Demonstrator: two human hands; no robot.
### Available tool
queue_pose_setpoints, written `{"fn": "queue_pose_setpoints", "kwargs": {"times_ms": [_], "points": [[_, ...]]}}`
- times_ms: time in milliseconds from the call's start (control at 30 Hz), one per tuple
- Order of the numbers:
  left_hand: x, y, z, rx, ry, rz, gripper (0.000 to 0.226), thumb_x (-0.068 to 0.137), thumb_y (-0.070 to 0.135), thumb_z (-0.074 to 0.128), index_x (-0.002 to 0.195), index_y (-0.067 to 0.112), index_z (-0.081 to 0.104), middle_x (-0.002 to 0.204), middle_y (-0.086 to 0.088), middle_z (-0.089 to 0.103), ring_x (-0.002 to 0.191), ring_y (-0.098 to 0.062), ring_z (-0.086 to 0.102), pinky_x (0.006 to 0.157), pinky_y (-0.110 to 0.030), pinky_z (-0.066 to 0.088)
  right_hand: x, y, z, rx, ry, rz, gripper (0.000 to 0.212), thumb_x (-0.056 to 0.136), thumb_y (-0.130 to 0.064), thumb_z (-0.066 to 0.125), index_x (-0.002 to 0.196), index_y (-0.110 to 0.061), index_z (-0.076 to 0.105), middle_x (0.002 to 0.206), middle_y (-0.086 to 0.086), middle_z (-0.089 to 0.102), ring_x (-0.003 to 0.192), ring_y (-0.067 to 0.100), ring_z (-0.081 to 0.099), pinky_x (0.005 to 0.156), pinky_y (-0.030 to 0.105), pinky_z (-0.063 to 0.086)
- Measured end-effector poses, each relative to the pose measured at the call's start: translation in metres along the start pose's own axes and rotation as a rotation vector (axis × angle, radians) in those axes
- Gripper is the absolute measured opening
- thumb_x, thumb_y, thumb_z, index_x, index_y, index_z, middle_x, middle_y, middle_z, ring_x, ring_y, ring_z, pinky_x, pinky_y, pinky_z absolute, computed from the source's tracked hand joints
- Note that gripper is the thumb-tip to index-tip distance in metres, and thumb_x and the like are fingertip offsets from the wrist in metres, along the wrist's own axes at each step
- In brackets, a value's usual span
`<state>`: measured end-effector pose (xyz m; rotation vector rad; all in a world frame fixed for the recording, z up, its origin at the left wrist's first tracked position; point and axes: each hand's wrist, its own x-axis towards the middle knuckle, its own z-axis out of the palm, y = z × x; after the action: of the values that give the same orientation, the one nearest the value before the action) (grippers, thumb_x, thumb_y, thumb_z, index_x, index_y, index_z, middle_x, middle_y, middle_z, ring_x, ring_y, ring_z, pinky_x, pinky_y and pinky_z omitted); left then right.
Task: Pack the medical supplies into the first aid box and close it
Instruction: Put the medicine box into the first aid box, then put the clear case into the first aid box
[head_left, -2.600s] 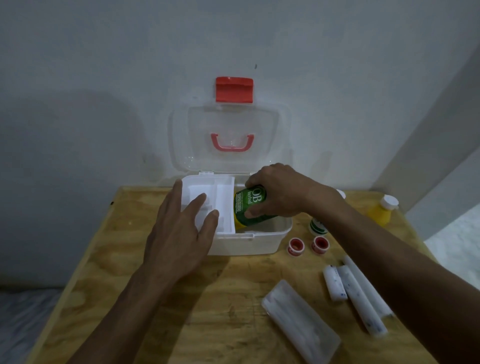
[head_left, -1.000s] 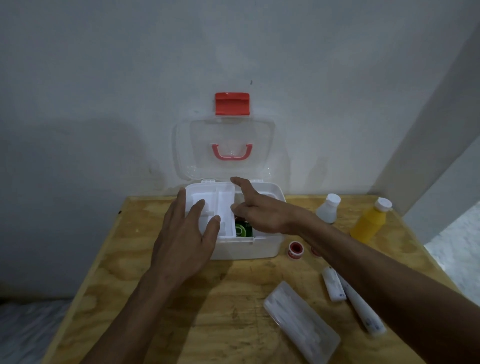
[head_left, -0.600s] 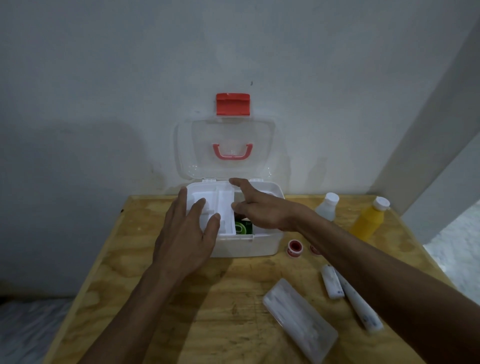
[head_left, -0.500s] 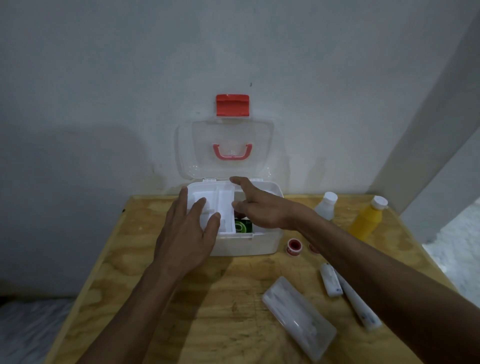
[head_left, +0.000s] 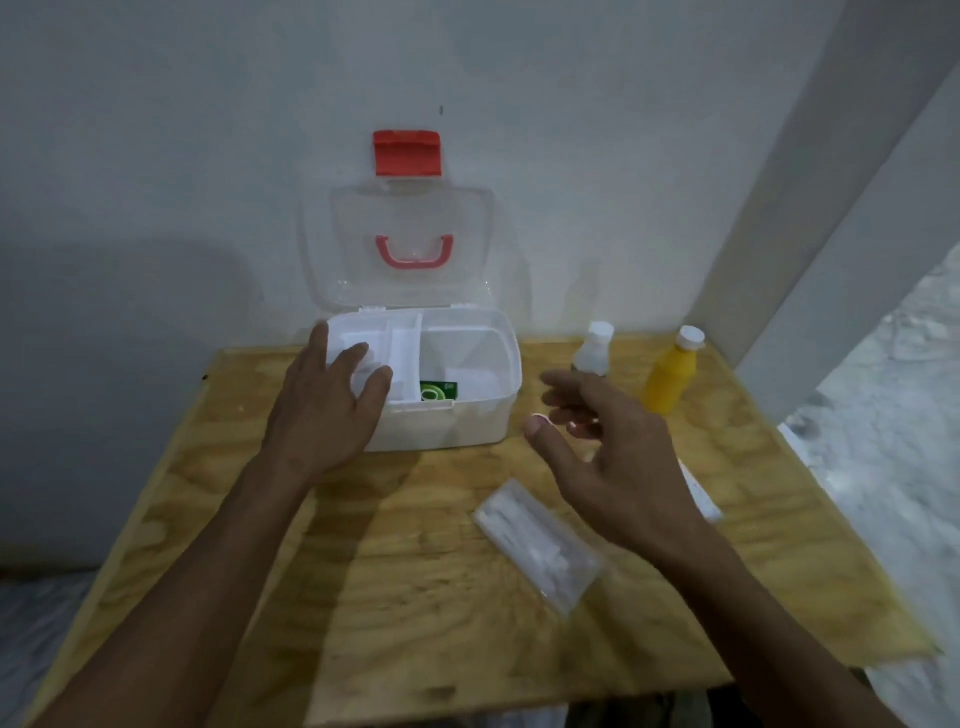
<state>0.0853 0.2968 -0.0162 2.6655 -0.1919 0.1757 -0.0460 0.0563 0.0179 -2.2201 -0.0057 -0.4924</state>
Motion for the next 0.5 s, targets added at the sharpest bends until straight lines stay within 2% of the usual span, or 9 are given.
{"fn": "queue_pose_setpoints", "kwargs": {"times_ms": [100, 200, 233, 333, 433, 500], "points": [[0.002, -0.002, 0.000, 0.002, -0.007, -0.001, 0.061, 0.094, 0.061, 0.031, 0.145, 0.029, 0.039, 0.164, 0.001, 0.004, 0.148, -0.029, 0.017, 0.114, -0.048, 0.025, -0.050, 0.022, 0.006, 0.004, 0.004, 0.113, 0.049, 0.080, -0.041, 0.077, 0.124, -0.038, 0.057, 0.111, -0.025, 0.062, 0.102, -0.006, 0.059, 0.083, 0.012, 0.049], [0.002, -0.002, -0.001, 0.008, -0.015, 0.018, 0.060, 0.095, 0.060, 0.032, 0.145, 0.027, 0.040, 0.164, -0.002, 0.005, 0.147, -0.032, 0.017, 0.113, -0.050, 0.025, -0.084, 0.040, 0.018, -0.056, -0.002, 0.178, 0.063, 0.074, -0.052, 0.079, 0.130, -0.032, 0.058, 0.122, -0.016, 0.062, 0.108, -0.003, 0.058, 0.090, 0.021, 0.049], [0.001, -0.001, -0.001, 0.010, -0.011, 0.024, 0.059, 0.096, 0.059, 0.032, 0.144, 0.026, 0.040, 0.164, -0.003, 0.006, 0.147, -0.033, 0.018, 0.113, -0.050, 0.025, -0.090, 0.043, 0.023, -0.085, -0.010, 0.176, 0.067, 0.073, -0.056, 0.076, 0.132, -0.029, 0.057, 0.124, -0.015, 0.061, 0.110, 0.000, 0.057, 0.092, 0.020, 0.045], [0.001, -0.001, -0.002, 0.018, -0.002, 0.028, 0.059, 0.096, 0.058, 0.032, 0.144, 0.024, 0.042, 0.163, -0.006, 0.007, 0.146, -0.035, 0.020, 0.114, -0.049, 0.025, -0.099, 0.045, 0.035, -0.115, -0.009, 0.161, 0.074, 0.072, -0.062, 0.070, 0.132, -0.021, 0.057, 0.121, -0.015, 0.058, 0.110, 0.002, 0.052, 0.094, 0.009, 0.033], [0.002, -0.001, -0.001, 0.025, -0.006, 0.026, 0.061, 0.095, 0.060, 0.030, 0.144, 0.025, 0.042, 0.163, -0.005, 0.007, 0.146, -0.036, 0.020, 0.114, -0.050, 0.025, -0.099, 0.045, 0.043, -0.135, 0.035, 0.151, 0.072, 0.070, -0.060, 0.072, 0.127, -0.018, 0.060, 0.115, -0.014, 0.056, 0.105, -0.001, 0.044, 0.093, 0.014, 0.033], [0.002, -0.002, -0.001, 0.030, -0.004, 0.024, 0.062, 0.094, 0.062, 0.028, 0.143, 0.026, 0.042, 0.163, -0.005, 0.007, 0.145, -0.036, 0.021, 0.113, -0.051, 0.026, -0.100, 0.046, 0.046, -0.170, 0.068, 0.127, 0.066, 0.071, -0.055, 0.073, 0.122, -0.016, 0.061, 0.111, -0.008, 0.061, 0.102, 0.004, 0.046, 0.091, 0.018, 0.036]]}}
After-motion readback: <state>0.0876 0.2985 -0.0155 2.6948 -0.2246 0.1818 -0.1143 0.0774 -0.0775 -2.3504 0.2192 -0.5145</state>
